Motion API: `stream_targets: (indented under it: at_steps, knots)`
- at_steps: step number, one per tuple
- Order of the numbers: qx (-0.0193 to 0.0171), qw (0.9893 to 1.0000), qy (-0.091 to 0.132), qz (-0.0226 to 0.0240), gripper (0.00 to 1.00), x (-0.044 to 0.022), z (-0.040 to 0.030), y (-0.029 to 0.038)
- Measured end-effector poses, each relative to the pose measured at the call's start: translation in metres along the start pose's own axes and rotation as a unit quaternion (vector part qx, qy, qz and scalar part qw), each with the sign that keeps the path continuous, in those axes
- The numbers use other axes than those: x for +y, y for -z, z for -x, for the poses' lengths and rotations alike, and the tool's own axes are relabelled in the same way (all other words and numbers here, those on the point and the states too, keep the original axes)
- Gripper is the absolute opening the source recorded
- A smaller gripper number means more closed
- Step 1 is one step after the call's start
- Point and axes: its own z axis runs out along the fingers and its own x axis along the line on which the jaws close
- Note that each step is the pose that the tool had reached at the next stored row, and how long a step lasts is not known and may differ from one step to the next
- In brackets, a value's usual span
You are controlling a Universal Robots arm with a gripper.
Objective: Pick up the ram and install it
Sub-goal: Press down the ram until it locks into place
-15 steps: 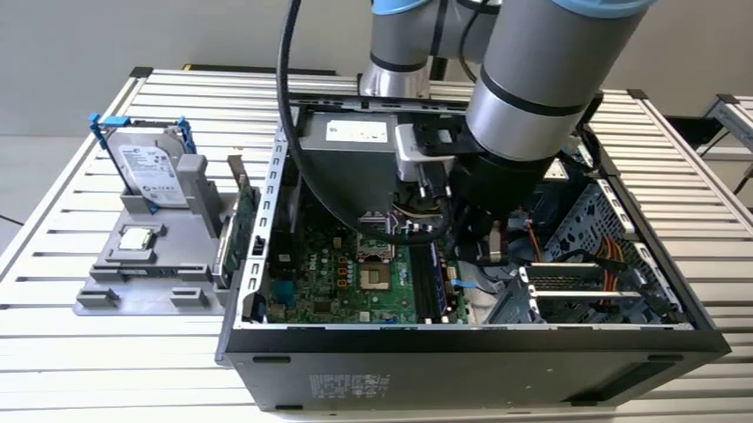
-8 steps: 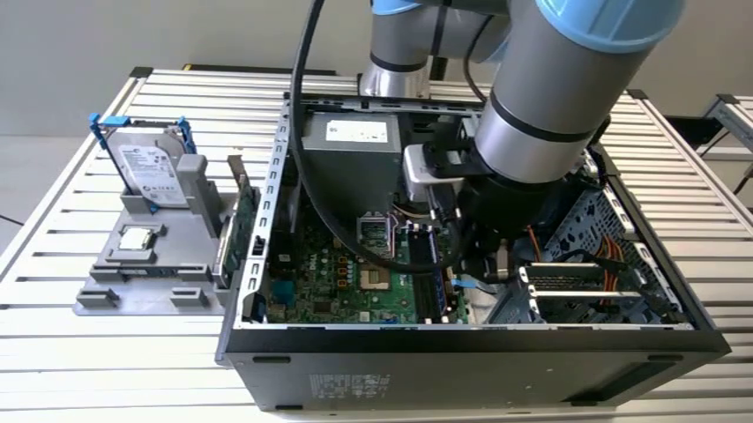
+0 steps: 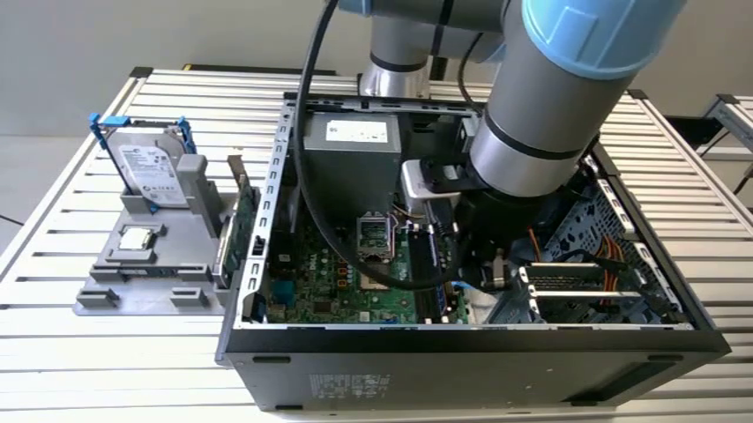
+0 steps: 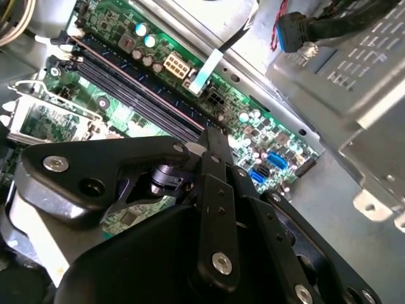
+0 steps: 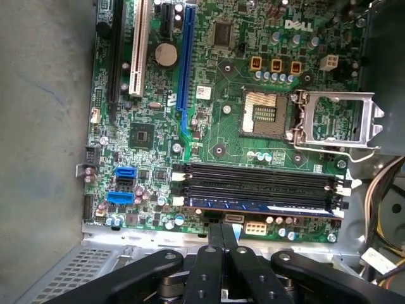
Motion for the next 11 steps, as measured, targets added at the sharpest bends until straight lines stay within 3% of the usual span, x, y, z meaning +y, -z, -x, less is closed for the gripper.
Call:
stream_targets:
  at_steps: [11]
  knots:
    - [0.0000, 0.9999, 0.012, 0.0005, 0.00, 0.0084, -0.0001, -0.0201]
